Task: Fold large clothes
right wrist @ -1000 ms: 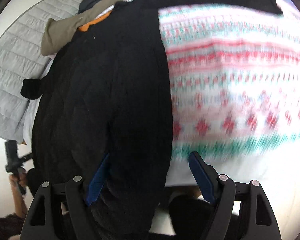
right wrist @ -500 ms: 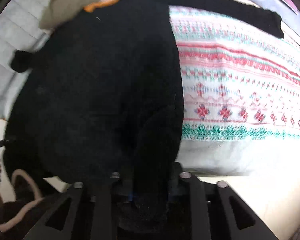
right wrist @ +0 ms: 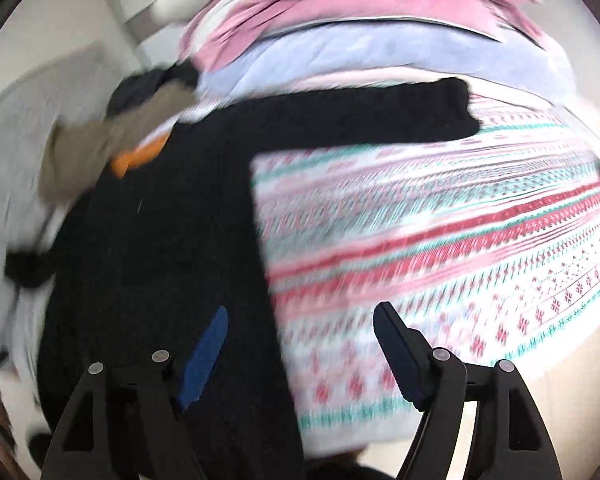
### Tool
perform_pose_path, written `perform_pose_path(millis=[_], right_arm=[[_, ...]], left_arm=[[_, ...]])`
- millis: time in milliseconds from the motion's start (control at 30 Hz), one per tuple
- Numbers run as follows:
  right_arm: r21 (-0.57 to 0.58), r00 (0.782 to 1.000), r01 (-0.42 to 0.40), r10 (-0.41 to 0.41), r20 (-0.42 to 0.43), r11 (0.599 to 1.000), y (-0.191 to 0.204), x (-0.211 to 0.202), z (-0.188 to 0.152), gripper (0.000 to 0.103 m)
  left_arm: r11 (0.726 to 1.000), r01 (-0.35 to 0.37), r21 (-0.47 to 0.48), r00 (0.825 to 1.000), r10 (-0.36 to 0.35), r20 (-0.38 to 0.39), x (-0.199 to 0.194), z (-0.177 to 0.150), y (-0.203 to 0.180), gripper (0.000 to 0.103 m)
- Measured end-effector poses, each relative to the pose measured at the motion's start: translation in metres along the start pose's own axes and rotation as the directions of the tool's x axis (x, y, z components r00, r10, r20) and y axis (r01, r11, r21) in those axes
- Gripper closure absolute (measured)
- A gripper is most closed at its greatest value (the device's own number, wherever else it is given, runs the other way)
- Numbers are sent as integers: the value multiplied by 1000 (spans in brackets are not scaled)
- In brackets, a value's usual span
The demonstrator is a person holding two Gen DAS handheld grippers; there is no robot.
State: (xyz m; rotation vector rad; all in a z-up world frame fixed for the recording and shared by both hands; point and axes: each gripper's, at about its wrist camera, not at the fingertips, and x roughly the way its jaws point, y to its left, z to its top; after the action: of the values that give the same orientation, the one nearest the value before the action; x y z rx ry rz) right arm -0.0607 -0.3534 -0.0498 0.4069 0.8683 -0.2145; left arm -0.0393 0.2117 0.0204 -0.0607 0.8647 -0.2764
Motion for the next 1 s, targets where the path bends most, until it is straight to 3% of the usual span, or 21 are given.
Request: perform_pose_path(millis=[167, 333, 433, 567, 700, 833, 867, 900, 933, 1000], right_arm=[[162, 995, 35, -50, 89, 986, -33, 22, 62, 26], [365, 989, 26, -76, 124, 931, -71, 73, 107, 26], [425, 979, 26, -109, 170, 905, -92, 103, 113, 26], [447, 979, -11, -81, 187, 895, -112, 132, 126, 26], [436, 963, -18, -102, 251, 900, -123, 155, 137, 26], [504, 958, 13, -155, 241, 864, -142, 186, 142, 27], [516, 955, 9, -161, 250, 857, -146, 191, 143, 29], [520, 949, 7, -169, 265, 854, -148, 193, 145, 39], [527, 943, 1, -176, 282, 850, -151, 195, 149, 58], [533, 935, -22, -172, 310, 846, -152, 191, 154, 75]], left_arm=[[996, 88, -26, 995, -87, 41, 18, 50, -28, 1], [992, 113, -50, 994, -112, 22, 66, 72, -40, 1], [995, 95, -38, 993, -91, 80, 98, 67, -38, 1], [997, 54, -60, 997, -50, 59, 141, 60, -25, 1], [993, 73, -95, 995, -65, 78, 166, 60, -15, 1], [981, 123, -151, 992, -121, 22, 187, 62, -9, 1], [979, 130, -157, 992, -129, 17, 189, 64, -9, 1], [977, 140, -161, 990, -138, 20, 189, 65, -8, 1], [975, 151, -165, 988, -150, 21, 190, 66, -7, 1], [973, 159, -170, 987, -159, 12, 192, 67, -7, 1]])
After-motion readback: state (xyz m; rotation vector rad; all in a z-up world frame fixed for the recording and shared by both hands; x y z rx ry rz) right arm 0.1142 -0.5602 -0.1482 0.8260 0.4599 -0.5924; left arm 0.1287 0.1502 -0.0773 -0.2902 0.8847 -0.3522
